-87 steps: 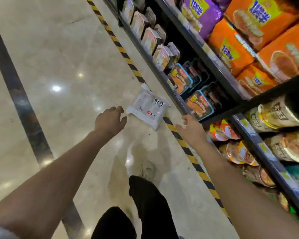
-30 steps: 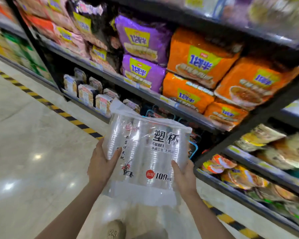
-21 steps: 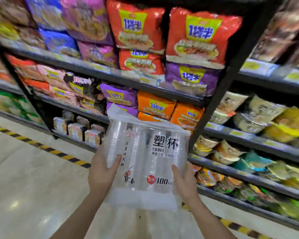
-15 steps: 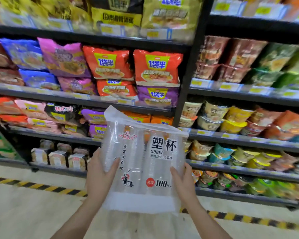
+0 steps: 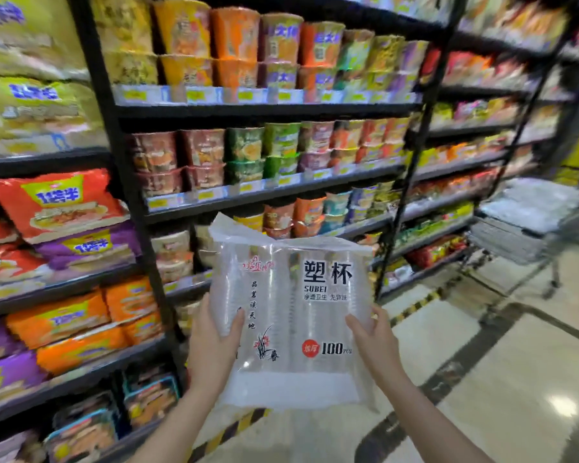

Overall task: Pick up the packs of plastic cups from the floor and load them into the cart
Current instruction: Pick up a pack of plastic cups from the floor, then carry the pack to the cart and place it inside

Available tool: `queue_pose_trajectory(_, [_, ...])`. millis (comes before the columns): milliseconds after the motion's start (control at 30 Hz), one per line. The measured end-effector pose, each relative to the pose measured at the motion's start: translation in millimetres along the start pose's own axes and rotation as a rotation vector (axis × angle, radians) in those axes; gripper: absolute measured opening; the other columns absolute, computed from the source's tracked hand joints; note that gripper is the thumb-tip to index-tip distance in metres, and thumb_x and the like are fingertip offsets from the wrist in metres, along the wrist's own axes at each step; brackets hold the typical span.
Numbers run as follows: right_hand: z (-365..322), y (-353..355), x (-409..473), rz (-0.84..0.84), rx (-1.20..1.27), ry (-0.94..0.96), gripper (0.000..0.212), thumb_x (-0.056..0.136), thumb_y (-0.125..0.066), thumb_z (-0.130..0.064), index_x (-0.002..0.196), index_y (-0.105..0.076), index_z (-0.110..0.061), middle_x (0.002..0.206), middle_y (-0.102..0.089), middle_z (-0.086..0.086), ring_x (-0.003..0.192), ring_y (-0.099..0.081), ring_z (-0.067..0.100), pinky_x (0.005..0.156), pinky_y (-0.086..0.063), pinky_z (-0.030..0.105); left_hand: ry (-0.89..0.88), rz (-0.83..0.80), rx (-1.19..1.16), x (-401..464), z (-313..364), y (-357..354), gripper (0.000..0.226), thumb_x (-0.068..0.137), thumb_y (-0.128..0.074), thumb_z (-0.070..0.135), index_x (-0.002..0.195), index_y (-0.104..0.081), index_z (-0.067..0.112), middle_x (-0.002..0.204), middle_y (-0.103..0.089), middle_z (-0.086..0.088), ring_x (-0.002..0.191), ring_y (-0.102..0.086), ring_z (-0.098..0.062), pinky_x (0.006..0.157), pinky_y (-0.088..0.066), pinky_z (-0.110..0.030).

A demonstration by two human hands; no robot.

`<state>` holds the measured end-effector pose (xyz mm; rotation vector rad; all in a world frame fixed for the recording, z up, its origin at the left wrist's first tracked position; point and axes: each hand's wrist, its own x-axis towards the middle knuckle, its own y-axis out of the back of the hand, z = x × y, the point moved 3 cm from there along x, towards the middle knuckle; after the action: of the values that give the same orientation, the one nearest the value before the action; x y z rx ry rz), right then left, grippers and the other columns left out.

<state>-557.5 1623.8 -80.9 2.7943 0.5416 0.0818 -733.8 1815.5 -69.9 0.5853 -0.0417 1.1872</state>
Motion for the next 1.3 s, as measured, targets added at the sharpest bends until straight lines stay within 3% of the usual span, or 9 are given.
queue_pose_trajectory(167, [15,128,46,0.203,-0.010,-0.053,0.059,0.087,-0.060,-0.036,0.137,-0.035,-0.018,0.118,-0.056,0.005,0.102,-0.057,0.023,0.081,-0.044,0.031,-0.051,-0.184,-0.116,3,81,-130,0.072,0.082,-0.066,0.038,0.139,-0.035,0.006,0.143,-0.043,-0.012,0.131,-0.041,-0.027,0.107,-0.030,-0.035])
queue_pose_trajectory(367, [20,260,116,0.377,-0.063,-0.090,0.058,0.085,-0.059,-0.038,0.135,-0.037,-0.018,0.124,-0.057,0.007,0.109,-0.057,0.031,0.093,-0.047,0.044,-0.068,-0.300,-0.232,6,171,-270,0.064,0.081,-0.067,0.035,0.133,-0.038,0.013,0.133,-0.051,-0.009,0.119,-0.049,-0.029,0.097,-0.039,-0.040])
queue_pose_trajectory(500, [27,323,159,0.450,-0.027,-0.087,0.061,0.085,-0.060,-0.038,0.138,-0.036,-0.021,0.118,-0.055,0.000,0.105,-0.055,0.024,0.091,-0.045,0.038,-0.093,-0.357,-0.264,13,218,-345,0.062,0.080,-0.066,0.038,0.132,-0.039,0.017,0.133,-0.051,-0.007,0.119,-0.049,-0.028,0.097,-0.041,-0.041])
queue_pose_trajectory(600, [39,356,194,0.480,-0.011,-0.109,0.067,0.082,-0.060,-0.044,0.139,-0.034,-0.024,0.132,-0.053,0.005,0.115,-0.055,0.028,0.098,-0.045,0.046,-0.136,-0.381,-0.248,22,244,-397,0.061,0.082,-0.065,0.036,0.133,-0.038,0.016,0.135,-0.050,-0.007,0.121,-0.048,-0.028,0.098,-0.038,-0.040])
queue_pose_trajectory(700, [48,384,238,0.537,0.005,-0.119,0.062,0.085,-0.060,-0.040,0.138,-0.036,-0.021,0.132,-0.053,0.006,0.117,-0.054,0.027,0.097,-0.044,0.038,-0.196,-0.441,-0.233,39,263,-453,0.062,0.086,-0.059,0.039,0.137,-0.036,0.015,0.142,-0.044,-0.006,0.129,-0.043,-0.027,0.104,-0.035,-0.042])
queue_pose_trajectory(833, [63,415,311,0.597,-0.001,-0.109,0.060,0.085,-0.063,-0.036,0.136,-0.038,-0.017,0.116,-0.059,0.007,0.108,-0.057,0.027,0.092,-0.046,0.038,-0.242,-0.541,-0.269,73,283,-538,0.089,0.070,-0.046,0.069,0.141,-0.034,0.016,0.144,-0.043,-0.005,0.131,-0.041,-0.026,0.109,-0.033,-0.046])
queue_pose_trajectory(1033, [81,459,440,0.686,0.058,-0.116,0.063,0.081,-0.066,-0.039,0.134,-0.039,-0.018,0.115,-0.063,0.008,0.101,-0.063,0.026,0.090,-0.051,0.046,-0.292,-0.621,-0.274,141,327,-676,0.082,0.075,-0.046,0.060,0.143,-0.032,0.015,0.147,-0.040,-0.005,0.134,-0.038,-0.025,0.110,-0.031,-0.042])
queue_pose_trajectory(1233, [98,513,558,0.770,0.066,-0.141,0.059,0.083,-0.066,-0.035,0.133,-0.040,-0.015,0.114,-0.062,0.009,0.100,-0.062,0.025,0.090,-0.049,0.041,-0.323,-0.721,-0.254,198,369,-815,0.082,0.076,-0.045,0.061,0.145,-0.027,0.020,0.149,-0.037,-0.002,0.136,-0.036,-0.024,0.110,-0.031,-0.046])
queue_pose_trajectory(1300, [108,530,597,0.784,0.065,-0.147,0.056,0.084,-0.065,-0.034,0.132,-0.040,-0.016,0.104,-0.063,0.002,0.088,-0.062,0.017,0.078,-0.049,0.034,-0.290,-0.745,-0.282,211,378,-860,0.073,0.085,-0.054,0.046,0.145,-0.025,0.017,0.149,-0.036,-0.005,0.135,-0.037,-0.026,0.110,-0.031,-0.045])
